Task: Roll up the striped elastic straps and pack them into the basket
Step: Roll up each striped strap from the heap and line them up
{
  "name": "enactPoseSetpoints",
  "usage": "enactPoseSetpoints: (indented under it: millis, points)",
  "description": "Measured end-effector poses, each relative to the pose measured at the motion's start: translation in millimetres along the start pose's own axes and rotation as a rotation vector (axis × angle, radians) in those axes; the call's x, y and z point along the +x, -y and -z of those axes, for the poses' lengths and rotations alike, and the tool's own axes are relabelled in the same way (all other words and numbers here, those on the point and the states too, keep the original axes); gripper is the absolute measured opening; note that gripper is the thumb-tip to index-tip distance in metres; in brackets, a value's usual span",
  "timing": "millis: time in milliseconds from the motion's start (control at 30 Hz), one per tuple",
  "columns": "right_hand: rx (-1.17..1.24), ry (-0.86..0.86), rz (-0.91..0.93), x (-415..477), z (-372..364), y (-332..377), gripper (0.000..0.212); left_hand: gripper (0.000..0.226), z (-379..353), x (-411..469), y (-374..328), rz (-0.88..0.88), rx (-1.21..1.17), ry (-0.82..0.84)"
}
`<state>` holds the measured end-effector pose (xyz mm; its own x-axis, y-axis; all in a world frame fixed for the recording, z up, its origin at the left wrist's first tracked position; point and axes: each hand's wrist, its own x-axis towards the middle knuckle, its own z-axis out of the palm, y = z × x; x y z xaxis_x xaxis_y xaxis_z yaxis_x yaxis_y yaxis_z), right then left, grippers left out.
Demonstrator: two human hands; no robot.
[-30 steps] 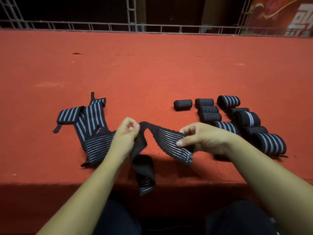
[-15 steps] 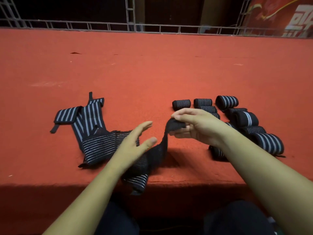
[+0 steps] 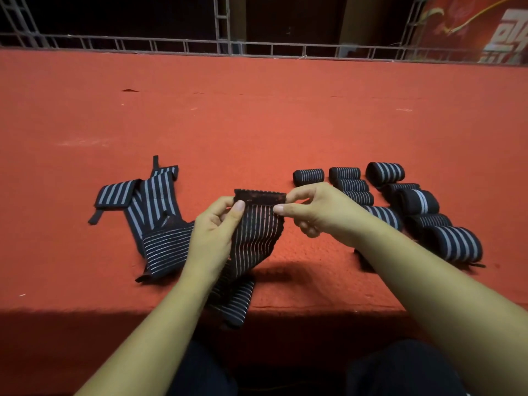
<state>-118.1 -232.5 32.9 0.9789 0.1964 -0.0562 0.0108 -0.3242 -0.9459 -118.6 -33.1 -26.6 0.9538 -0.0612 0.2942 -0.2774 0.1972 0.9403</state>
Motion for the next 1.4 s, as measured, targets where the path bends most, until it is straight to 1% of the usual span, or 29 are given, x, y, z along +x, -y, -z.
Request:
enactPoseSetpoints:
  millis: [67,100,167,200,233,300,367,400,500,567,633,667,733,767,833,933,1100,1167,1267,1400]
  points:
    - [0.113,0.011,-0.004,0.0,1.2,0.5,0.017,0.018,1.8,-0.2,2.1,0.027,-0.022,0.045]
    - [0.188,0.007,-0.009,0.2,2.5,2.8,0.016,0.021,3.0,0.5,4.6,0.046,0.022,0.091]
    - [0.320,-0.046,-0.012,4.3,7.1,7.7,0.012,0.030,5.3,1.3,13.3,0.108,0.252,0.206]
    - [0.355,-0.087,-0.012,7.2,10.4,9.8,0.011,0.030,5.4,0.1,17.5,0.154,0.343,0.258]
    - [0.370,-0.134,-0.019,9.8,14.0,12.1,0.011,0.028,5.4,-1.9,20.4,0.194,0.366,0.301]
    - [0.373,-0.215,-0.043,15.9,21.0,14.2,0.010,0.030,3.9,-6.3,20.4,0.259,0.252,0.362]
    - [0.405,-0.279,-0.071,22.2,28.4,12.6,0.011,0.037,2.0,-10.0,12.1,0.343,0.029,0.422]
    - [0.434,-0.312,-0.081,25.6,31.9,11.2,0.011,0.038,1.1,-10.4,7.0,0.373,-0.043,0.450]
    - [0.491,-0.410,-0.082,35.5,41.3,8.2,0.010,0.040,0.3,-10.6,0.2,0.416,-0.130,0.561]
    - [0.475,-0.456,-0.071,42.2,45.5,6.1,0.011,0.044,-0.1,-9.9,2.5,0.426,-0.137,0.612]
    - [0.427,-0.473,-0.066,49.3,47.3,2.3,0.012,0.047,-0.7,-7.1,13.2,0.406,-0.043,0.589]
    - [0.399,-0.478,-0.069,53.7,47.9,-0.5,0.012,0.047,-0.3,-4.2,21.5,0.382,0.048,0.557]
    - [0.342,-0.475,-0.081,63.1,47.1,-6.9,0.012,0.050,1.8,1.1,42.0,0.295,0.300,0.490]
    - [0.315,-0.470,-0.087,68.5,45.8,-11.0,0.013,0.055,2.6,2.0,52.2,0.242,0.427,0.463]
    - [0.259,-0.460,-0.109,80.2,41.8,-21.7,0.011,0.063,4.1,2.3,71.9,0.167,0.590,0.404]
    - [0.217,-0.436,-0.169,98.5,35.0,-43.1,0.009,0.066,0.4,0.6,83.5,0.120,0.641,0.355]
    - [0.181,-0.393,-0.222,134.8,20.7,-67.2,0.013,0.046,2.7,3.9,90.9,0.098,0.617,0.313]
    - [0.168,-0.378,-0.241,151.6,14.7,-72.5,0.009,0.042,3.4,5.3,94.3,0.094,0.648,0.304]
    - [0.127,-0.382,-0.271,174.5,10.5,-81.1,0.010,0.040,3.0,3.8,98.2,0.066,0.732,0.289]
    - [0.050,-0.426,-0.289,203.2,11.1,-91.5,0.015,0.036,2.7,5.9,99.0,0.068,0.708,0.257]
